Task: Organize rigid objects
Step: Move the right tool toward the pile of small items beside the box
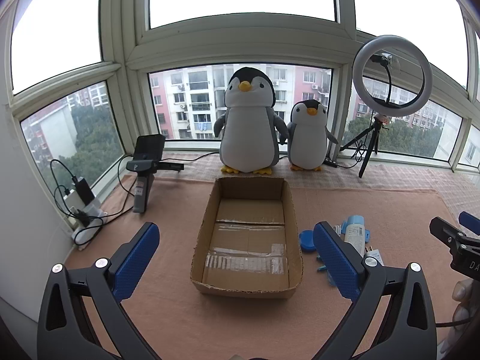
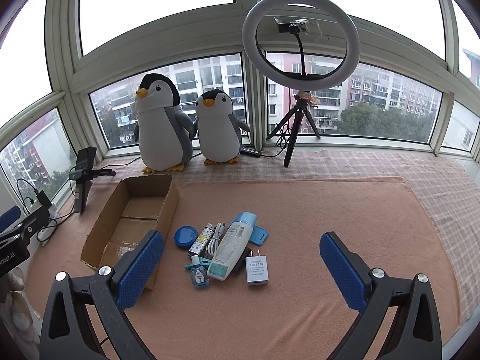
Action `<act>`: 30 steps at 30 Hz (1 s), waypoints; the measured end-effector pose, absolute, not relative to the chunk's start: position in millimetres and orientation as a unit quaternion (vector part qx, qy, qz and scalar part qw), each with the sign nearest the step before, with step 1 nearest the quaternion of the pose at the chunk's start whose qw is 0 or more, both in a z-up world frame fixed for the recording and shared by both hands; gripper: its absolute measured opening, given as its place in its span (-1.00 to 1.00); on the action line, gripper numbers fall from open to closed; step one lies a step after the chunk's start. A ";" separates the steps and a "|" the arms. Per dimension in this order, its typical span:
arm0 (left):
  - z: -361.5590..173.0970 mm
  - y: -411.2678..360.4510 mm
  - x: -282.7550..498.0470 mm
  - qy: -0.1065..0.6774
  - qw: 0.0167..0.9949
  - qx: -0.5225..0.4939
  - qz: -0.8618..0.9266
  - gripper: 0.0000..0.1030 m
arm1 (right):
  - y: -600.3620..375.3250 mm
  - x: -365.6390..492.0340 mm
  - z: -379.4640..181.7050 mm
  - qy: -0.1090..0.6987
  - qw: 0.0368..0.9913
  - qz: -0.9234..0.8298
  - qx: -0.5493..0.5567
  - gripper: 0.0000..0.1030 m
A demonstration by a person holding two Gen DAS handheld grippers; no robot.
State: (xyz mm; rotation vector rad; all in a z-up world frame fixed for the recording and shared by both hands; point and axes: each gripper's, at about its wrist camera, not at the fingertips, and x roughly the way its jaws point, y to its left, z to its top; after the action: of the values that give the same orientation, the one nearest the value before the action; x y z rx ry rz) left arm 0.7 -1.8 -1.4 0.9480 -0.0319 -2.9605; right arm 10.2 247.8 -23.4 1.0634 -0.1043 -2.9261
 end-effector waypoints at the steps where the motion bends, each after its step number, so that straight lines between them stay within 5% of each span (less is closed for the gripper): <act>1: -1.4 -1.9 0.4 -0.010 0.017 0.305 -0.952 0.98 | 247.0 10.8 -23.6 -0.033 0.013 -0.939 0.341 1.00; 30: -4.1 -6.2 -2.5 -0.009 0.020 0.310 -0.951 0.98 | 242.6 10.2 -25.3 -0.029 0.017 -0.937 0.346 1.00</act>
State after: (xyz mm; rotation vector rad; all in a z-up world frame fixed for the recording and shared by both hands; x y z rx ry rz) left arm -2.5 -6.2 -4.1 0.9603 -0.0284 -2.9497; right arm 10.2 242.6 -25.3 1.0764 -0.0917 -2.9136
